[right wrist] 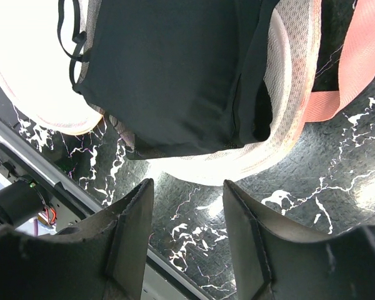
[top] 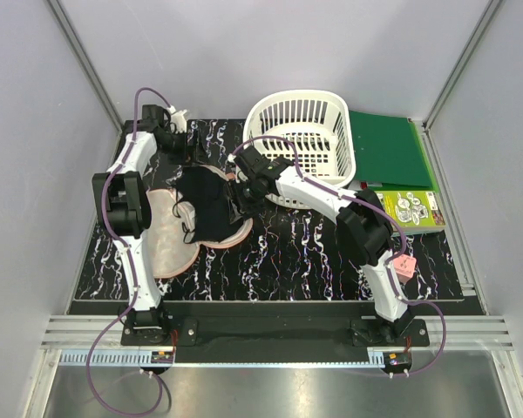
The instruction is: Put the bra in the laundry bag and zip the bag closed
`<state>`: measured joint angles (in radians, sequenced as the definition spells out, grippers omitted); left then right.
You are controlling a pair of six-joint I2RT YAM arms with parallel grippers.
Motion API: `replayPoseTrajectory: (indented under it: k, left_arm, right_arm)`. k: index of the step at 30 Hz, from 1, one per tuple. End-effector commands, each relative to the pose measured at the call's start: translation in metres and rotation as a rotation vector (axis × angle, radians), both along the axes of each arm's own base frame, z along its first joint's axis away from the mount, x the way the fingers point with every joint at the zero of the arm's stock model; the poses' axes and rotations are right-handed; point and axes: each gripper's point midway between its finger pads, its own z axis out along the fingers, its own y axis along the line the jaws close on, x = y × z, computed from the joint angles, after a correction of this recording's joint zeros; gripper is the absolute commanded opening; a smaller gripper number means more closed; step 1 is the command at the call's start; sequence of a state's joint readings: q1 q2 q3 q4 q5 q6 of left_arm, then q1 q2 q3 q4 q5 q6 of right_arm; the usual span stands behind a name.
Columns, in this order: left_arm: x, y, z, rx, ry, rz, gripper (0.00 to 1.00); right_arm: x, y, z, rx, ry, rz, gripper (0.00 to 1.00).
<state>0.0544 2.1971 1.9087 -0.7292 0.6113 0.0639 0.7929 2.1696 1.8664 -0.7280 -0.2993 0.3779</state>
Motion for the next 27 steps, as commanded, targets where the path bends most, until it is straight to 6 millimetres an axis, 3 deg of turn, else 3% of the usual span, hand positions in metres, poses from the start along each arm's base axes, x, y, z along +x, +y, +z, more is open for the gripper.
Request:
replayPoseTrajectory:
  k: [1,8,15,18,19,22,26,27]
  left_arm:
    - [-0.005,0.001,0.007,-0.001,-0.038,-0.025,0.87]
    - [-0.017,0.006,-0.005,0.034,0.0,-0.01,0.87]
    - [-0.024,0.005,-0.002,0.025,0.016,-0.006,0.83]
    - [-0.028,0.005,-0.005,0.028,0.035,0.005,0.74]
    - [-0.028,0.005,-0.006,0.027,0.037,0.006,0.63]
    - [-0.03,0.005,-0.01,0.021,0.062,0.014,0.49]
    - [-0.032,0.011,-0.014,0.054,0.083,0.037,0.2]
    - [-0.031,0.013,-0.017,0.065,0.086,0.043,0.19]
  right_arm:
    - [-0.003,0.008,0.039,0.073,-0.057,0.033,0.55]
    - [-0.002,0.008,0.039,0.076,-0.056,0.026,0.55]
    - [-0.005,0.006,0.037,0.074,-0.046,0.021,0.55]
    - [-0.005,0.007,0.037,0.08,-0.044,0.023,0.55]
    - [-0.006,0.007,0.037,0.081,-0.039,0.022,0.54]
    - [-0.008,0.008,0.036,0.085,-0.03,0.024,0.55]
    - [-0.013,0.009,0.032,0.097,-0.007,0.036,0.53]
    - [-0.014,0.011,0.032,0.1,-0.006,0.038,0.53]
